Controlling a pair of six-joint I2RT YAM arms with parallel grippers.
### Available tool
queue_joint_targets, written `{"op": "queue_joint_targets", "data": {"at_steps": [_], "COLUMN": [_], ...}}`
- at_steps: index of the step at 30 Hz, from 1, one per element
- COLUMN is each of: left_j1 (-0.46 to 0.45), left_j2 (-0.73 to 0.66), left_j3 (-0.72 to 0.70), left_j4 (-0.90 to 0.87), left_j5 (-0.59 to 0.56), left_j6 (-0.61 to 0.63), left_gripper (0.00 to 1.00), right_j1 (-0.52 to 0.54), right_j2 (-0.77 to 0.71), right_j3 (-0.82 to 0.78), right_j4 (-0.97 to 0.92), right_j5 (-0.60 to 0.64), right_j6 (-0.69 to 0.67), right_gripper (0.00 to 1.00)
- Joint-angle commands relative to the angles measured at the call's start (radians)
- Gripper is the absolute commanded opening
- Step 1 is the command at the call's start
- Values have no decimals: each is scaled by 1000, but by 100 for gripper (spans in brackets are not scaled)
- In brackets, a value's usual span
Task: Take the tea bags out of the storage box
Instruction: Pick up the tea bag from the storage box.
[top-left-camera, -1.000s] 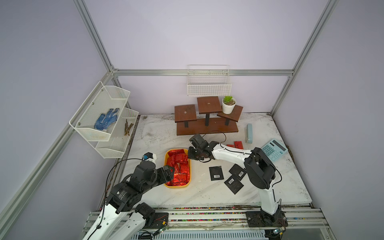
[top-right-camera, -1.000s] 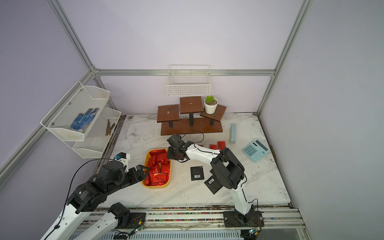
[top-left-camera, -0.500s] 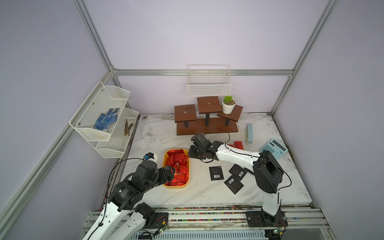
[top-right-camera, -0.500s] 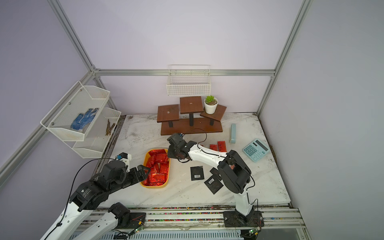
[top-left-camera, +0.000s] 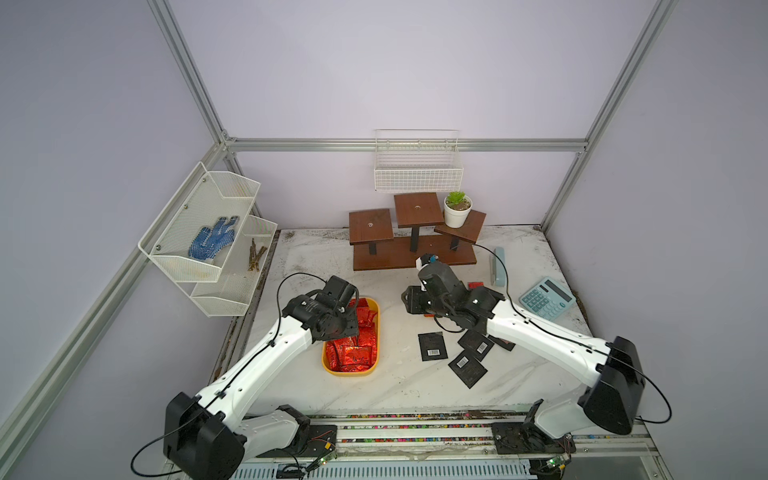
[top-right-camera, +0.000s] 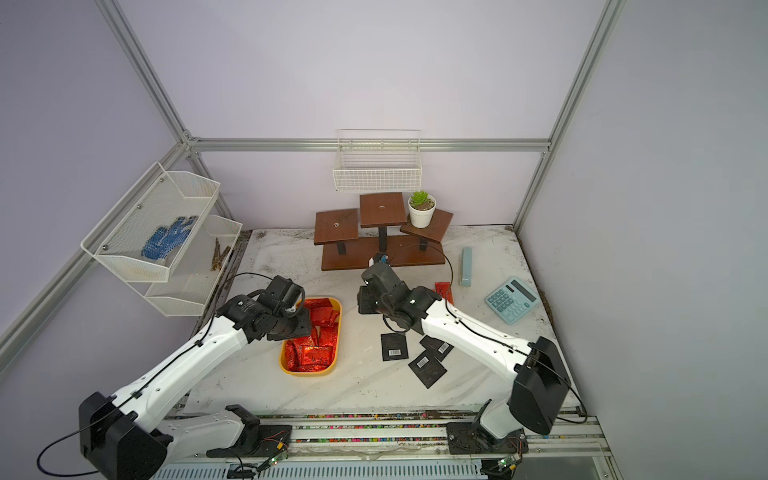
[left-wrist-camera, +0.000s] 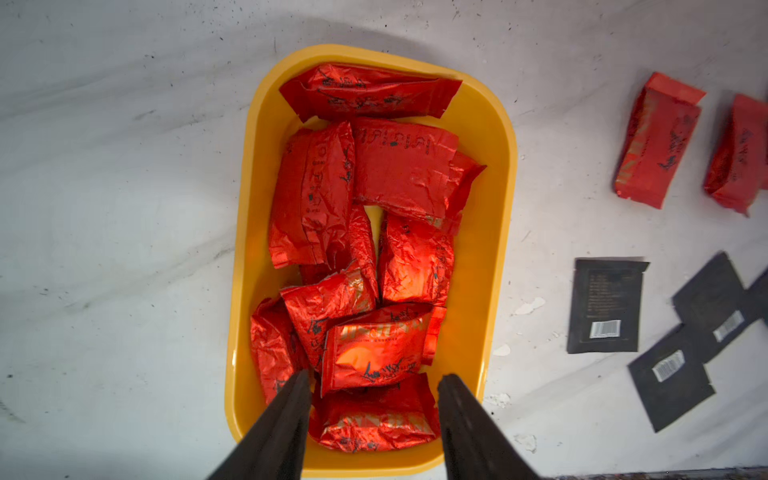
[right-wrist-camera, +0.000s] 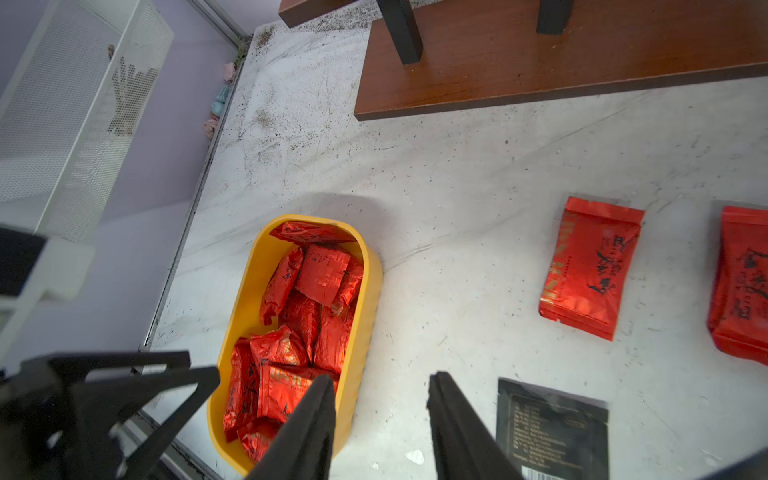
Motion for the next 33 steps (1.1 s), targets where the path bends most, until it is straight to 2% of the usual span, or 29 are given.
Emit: {"op": "queue_joint_targets", "data": {"at_steps": [1, 7, 12, 22, 26, 30, 33], "left_j1": [6, 11, 20, 53, 54, 55, 56], "left_j2": [90, 288, 432, 547, 574, 591, 592], "left_j3": [89, 170, 226, 281, 278, 273, 272], "left_j4": [-44, -67, -68, -68, -70, -73, -76], "left_j5": [-83, -170, -200, -203, -209, -218, -223], "left_j6": [105, 162, 196, 228, 231, 237, 238], "left_gripper": [51, 55, 54, 40, 29, 25, 14], "right_j1": [3, 3, 3, 3, 3, 3, 3], "right_j2": [-128, -345, -478, -616, -625, -627, -631], "right_j3": [-75, -170, -206, -220, -199, -188, -189], "right_j4": [-28, -108, -176, -254, -272, -276, -279], "right_j5": [17, 13, -3, 29, 48, 52, 57], "right_j6": [-73, -97, -86, -86, -100, -105, -105], "right_gripper": [44, 47, 49, 52, 53, 53, 53]}}
